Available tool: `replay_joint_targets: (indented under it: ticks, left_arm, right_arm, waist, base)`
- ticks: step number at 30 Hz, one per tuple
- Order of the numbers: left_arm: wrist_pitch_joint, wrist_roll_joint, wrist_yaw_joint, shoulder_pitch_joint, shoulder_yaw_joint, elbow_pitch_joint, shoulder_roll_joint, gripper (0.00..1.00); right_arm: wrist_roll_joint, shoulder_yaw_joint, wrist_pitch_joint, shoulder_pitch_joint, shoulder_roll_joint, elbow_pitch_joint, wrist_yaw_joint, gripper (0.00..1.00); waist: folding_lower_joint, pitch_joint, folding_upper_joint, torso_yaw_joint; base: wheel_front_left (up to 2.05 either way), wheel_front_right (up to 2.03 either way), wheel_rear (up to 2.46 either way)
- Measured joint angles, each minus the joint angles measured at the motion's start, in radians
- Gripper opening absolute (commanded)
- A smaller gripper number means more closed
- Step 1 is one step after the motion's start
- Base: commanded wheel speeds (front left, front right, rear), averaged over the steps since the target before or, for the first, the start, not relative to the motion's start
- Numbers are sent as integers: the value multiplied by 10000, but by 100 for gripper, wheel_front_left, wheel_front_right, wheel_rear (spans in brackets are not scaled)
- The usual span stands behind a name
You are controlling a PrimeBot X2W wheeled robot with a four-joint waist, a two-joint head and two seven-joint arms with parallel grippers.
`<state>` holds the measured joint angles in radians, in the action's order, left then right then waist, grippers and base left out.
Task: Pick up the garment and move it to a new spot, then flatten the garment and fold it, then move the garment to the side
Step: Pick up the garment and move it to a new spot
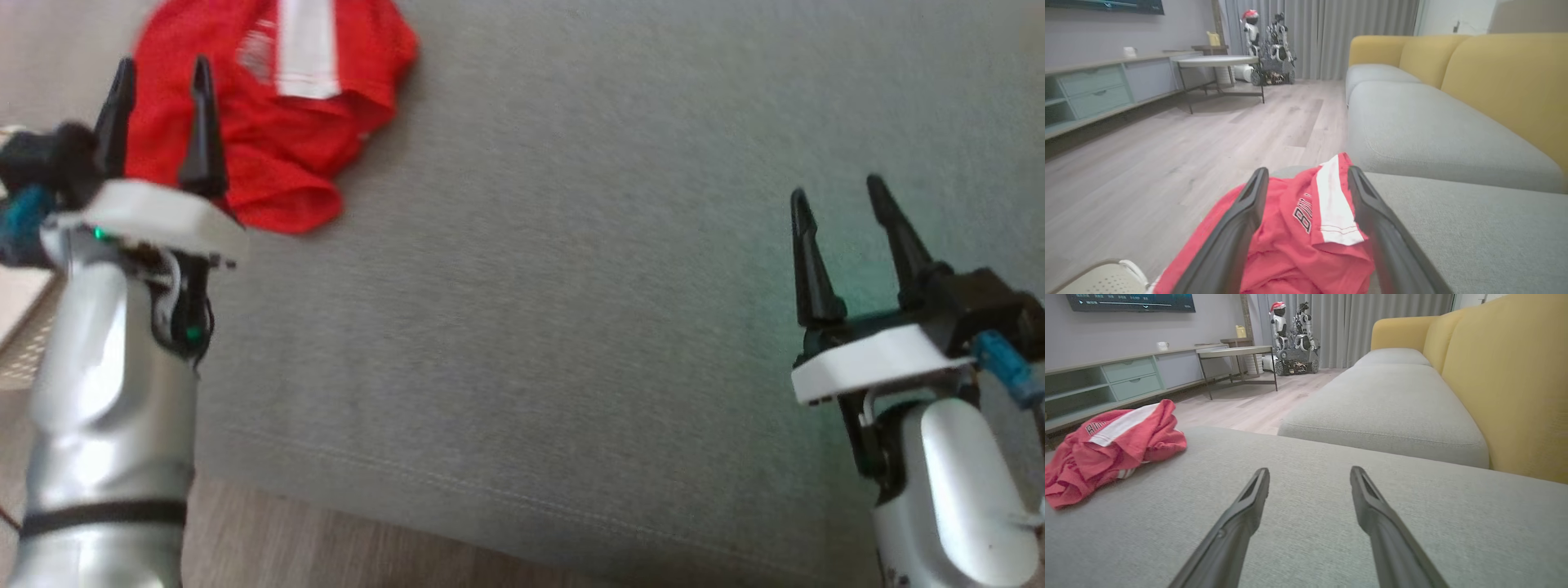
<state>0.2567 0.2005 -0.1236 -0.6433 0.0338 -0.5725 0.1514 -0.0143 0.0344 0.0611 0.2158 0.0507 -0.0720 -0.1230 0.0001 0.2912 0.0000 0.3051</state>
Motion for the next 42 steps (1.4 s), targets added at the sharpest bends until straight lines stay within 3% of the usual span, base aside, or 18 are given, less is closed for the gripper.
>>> replay_joint_targets:
  ticks: [7,13,19,21,32,42]
  left_arm:
    - [-174,901,-13,-1727,667,-2838,341,100]
    - [-395,2150,-77,-2531,1409,-4245,779,100]
    - [-945,2901,-84,-3175,1442,-5559,1279,100]
    - [-1064,2953,-84,-3259,1484,-5716,1308,0]
    - [-84,3335,-82,-3614,1760,-5055,1852,0]
    - [-67,2711,46,-3171,1118,-2194,2541,0]
  right_arm:
    - [71,6,-188,241,73,374,0,100]
    - [150,13,-309,334,86,662,0,100]
    - [150,54,-309,512,86,803,0,100]
    - [150,46,-309,512,86,803,0,100]
    - [144,-146,-180,500,75,723,0,100]
    - [-180,-211,196,100,52,376,0,100]
  waist:
    - [0,839,0,-920]
    - [1,1418,0,-1514]
    - [0,1801,0,-1904]
    - [-1,1828,0,-1943]
    - [-1,1357,0,-1801]
    - [-1,41,0,-1647]
  base:
    - [0,0,0]
    - [0,0,0]
    - [0,0,0]
    - [0,0,0]
    - [0,0,0]
    - [0,0,0]
